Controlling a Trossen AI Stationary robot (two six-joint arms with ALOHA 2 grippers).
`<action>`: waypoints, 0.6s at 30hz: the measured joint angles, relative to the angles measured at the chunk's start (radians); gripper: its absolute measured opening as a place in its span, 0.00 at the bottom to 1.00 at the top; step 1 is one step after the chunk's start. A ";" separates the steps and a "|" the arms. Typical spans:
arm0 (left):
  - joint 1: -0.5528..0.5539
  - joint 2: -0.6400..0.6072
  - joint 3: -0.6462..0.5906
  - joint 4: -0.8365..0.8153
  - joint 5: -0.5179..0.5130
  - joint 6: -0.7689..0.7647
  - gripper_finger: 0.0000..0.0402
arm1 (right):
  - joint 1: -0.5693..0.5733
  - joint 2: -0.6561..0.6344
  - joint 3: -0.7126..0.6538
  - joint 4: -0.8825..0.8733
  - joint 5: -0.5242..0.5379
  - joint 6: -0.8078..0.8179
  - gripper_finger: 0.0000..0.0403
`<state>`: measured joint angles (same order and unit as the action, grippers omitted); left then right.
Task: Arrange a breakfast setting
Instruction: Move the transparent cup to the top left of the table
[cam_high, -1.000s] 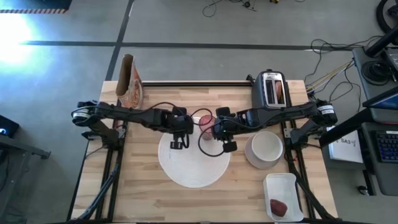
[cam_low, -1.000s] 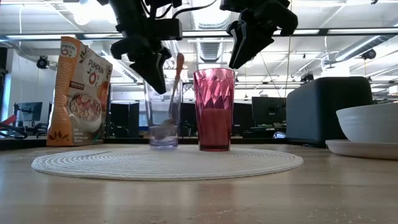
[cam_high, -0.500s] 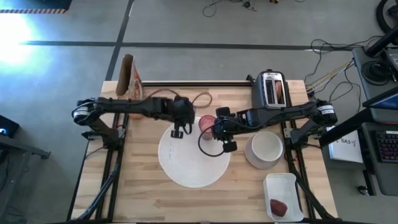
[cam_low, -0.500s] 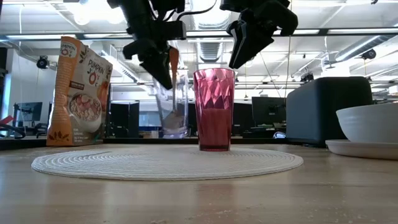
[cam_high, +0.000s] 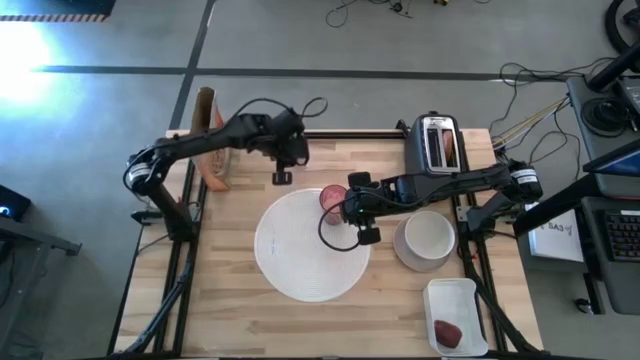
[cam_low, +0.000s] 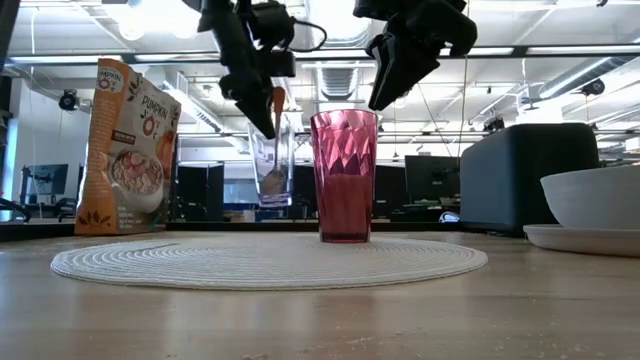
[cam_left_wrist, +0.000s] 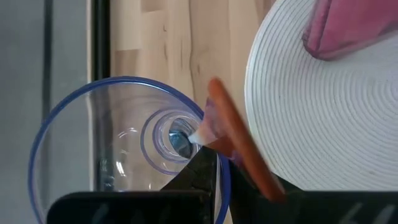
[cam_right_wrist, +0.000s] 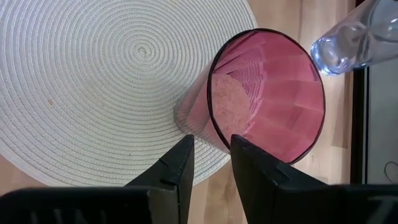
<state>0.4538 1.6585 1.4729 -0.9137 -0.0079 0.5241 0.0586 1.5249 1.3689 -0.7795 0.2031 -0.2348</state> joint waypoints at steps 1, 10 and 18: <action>0.007 0.008 0.003 -0.001 0.006 0.003 0.00 | 0.000 0.000 0.000 0.000 0.000 0.000 0.24; 0.064 0.096 0.009 0.006 -0.009 0.070 0.01 | 0.000 0.000 0.000 0.003 0.000 0.000 0.24; 0.117 0.186 0.092 0.004 -0.012 0.072 0.01 | 0.000 0.000 0.000 0.006 0.000 0.000 0.24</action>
<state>0.5706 1.8442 1.5652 -0.9097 -0.0195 0.5961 0.0586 1.5249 1.3689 -0.7734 0.2031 -0.2352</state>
